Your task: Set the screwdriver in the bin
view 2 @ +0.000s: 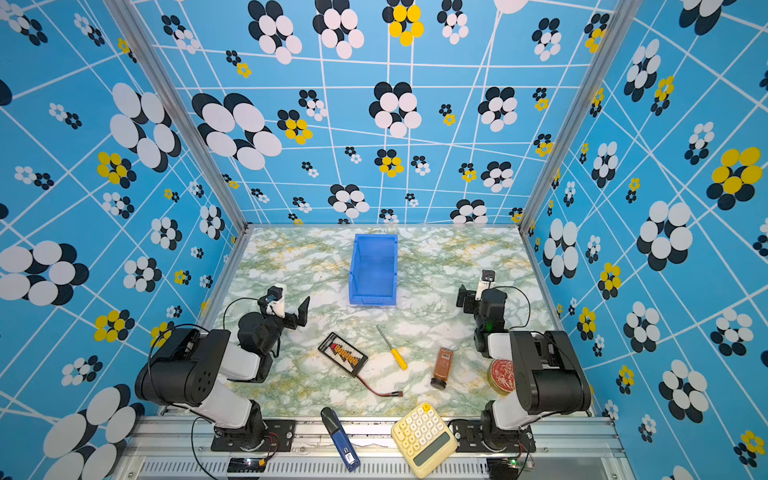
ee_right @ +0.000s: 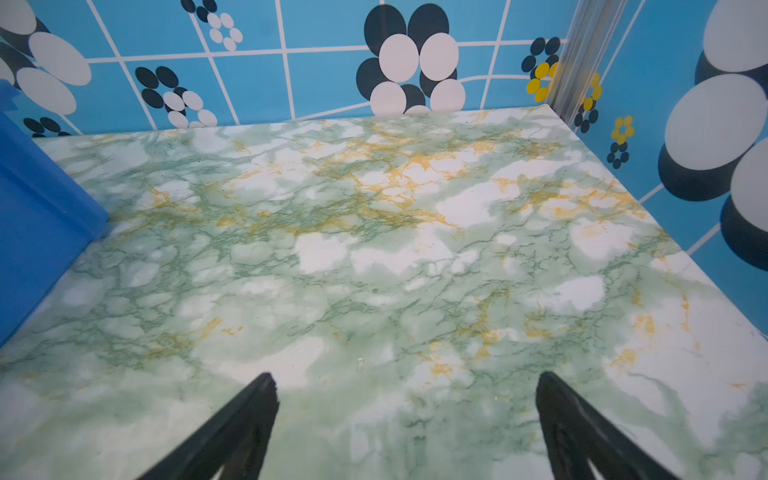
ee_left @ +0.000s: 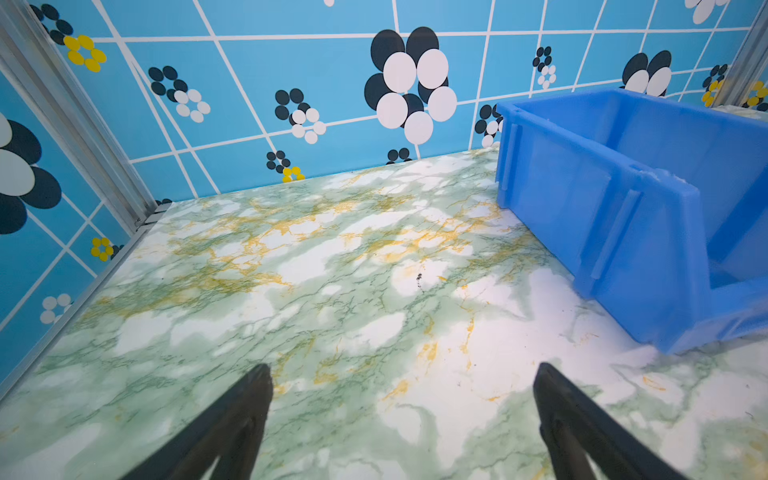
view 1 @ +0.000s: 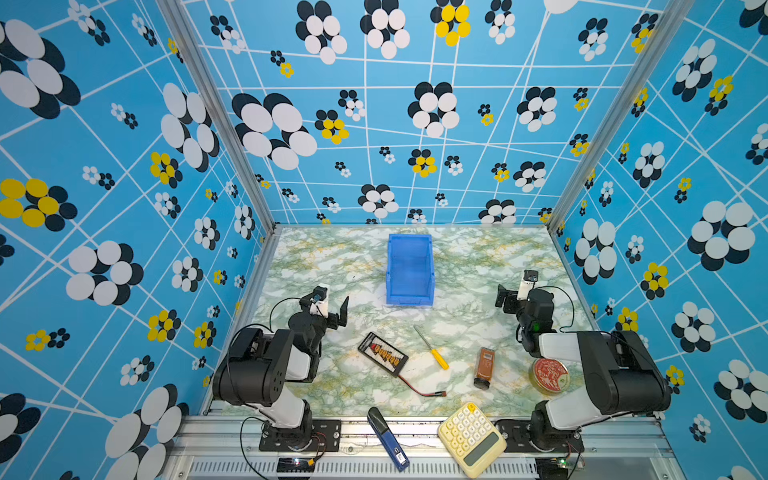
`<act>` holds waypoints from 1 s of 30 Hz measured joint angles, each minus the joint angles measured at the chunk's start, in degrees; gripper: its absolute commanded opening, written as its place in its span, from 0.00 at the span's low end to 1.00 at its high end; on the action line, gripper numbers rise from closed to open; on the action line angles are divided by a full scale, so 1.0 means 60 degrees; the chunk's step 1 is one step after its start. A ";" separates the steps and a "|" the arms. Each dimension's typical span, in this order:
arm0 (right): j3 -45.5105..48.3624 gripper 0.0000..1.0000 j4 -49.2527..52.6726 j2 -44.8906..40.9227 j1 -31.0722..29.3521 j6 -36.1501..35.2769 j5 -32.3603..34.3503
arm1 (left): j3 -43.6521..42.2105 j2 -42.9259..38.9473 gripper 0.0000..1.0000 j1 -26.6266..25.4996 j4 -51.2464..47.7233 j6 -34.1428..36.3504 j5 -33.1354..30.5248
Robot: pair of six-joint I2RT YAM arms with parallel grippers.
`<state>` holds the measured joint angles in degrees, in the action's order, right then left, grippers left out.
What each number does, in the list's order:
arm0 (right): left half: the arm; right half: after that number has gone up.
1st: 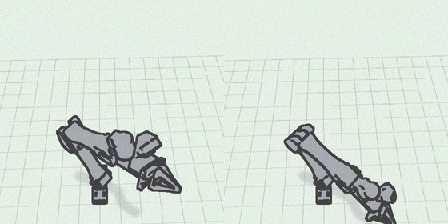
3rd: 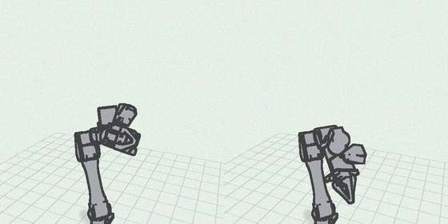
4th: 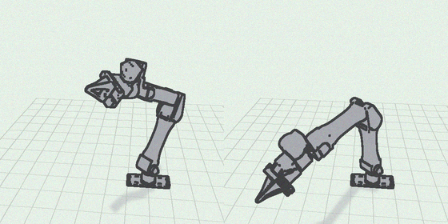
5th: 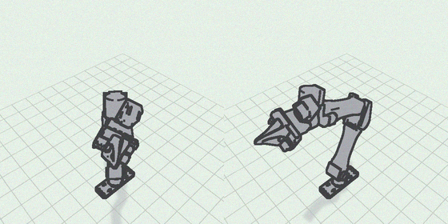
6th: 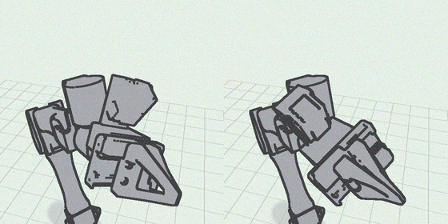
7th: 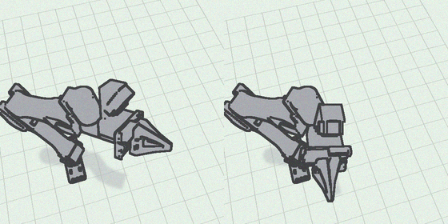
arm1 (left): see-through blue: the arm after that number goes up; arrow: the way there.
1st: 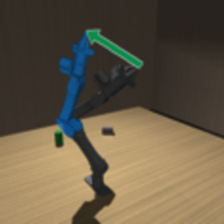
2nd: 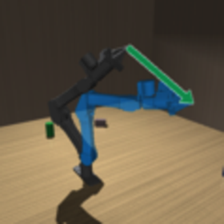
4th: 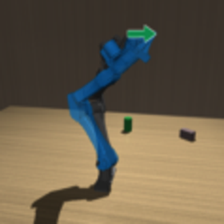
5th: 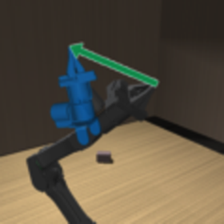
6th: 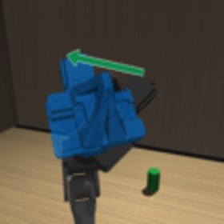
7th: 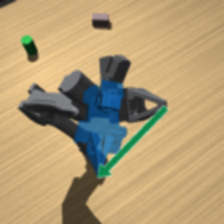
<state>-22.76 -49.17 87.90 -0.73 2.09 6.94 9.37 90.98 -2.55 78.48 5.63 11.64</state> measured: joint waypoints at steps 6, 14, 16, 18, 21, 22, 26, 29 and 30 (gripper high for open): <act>0.0000 0.99 0.0000 0.0004 0.0000 0.0000 0.0000 | 0.0000 0.0000 0.99 0.0000 0.0000 0.0000 0.0000; 0.0000 0.99 0.0000 0.0004 0.0000 0.0000 0.0000 | 0.0000 0.0000 0.99 0.0000 0.0000 0.0000 0.0000; 0.0000 0.99 -0.0004 0.0004 0.0000 0.0000 0.0000 | 0.0000 0.0000 0.99 0.0000 0.0000 0.0000 0.0000; 0.0000 0.99 -0.0004 0.0004 0.0000 0.0000 0.0000 | 0.0000 0.0000 0.99 0.0000 0.0000 0.0000 0.0000; 0.0000 0.99 -0.0040 0.0004 0.0000 0.0000 0.0000 | 0.0000 0.0000 0.99 0.0000 0.0000 0.0000 0.0000; 0.0000 0.99 -0.0069 0.0004 0.0000 0.0000 0.0000 | 0.0000 0.0000 0.99 0.0000 0.0000 0.0000 0.0000; 0.0000 0.99 -0.0135 0.0004 0.0000 0.0000 0.0000 | 0.0004 0.0000 0.99 0.0000 0.0000 0.0000 0.0000; 0.0000 0.99 -0.0131 0.0004 0.0000 0.0000 0.0000 | 0.0000 0.0000 0.99 0.0000 0.0000 0.0000 0.0000; 0.0000 0.99 -0.0135 0.0004 0.0000 0.0000 0.0000 | 0.0000 0.0000 0.99 0.0000 0.0000 0.0000 0.0000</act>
<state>-22.76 -49.98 87.92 -0.73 2.09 6.94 9.37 90.98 -2.55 78.48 5.63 11.64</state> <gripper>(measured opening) 0.991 0.992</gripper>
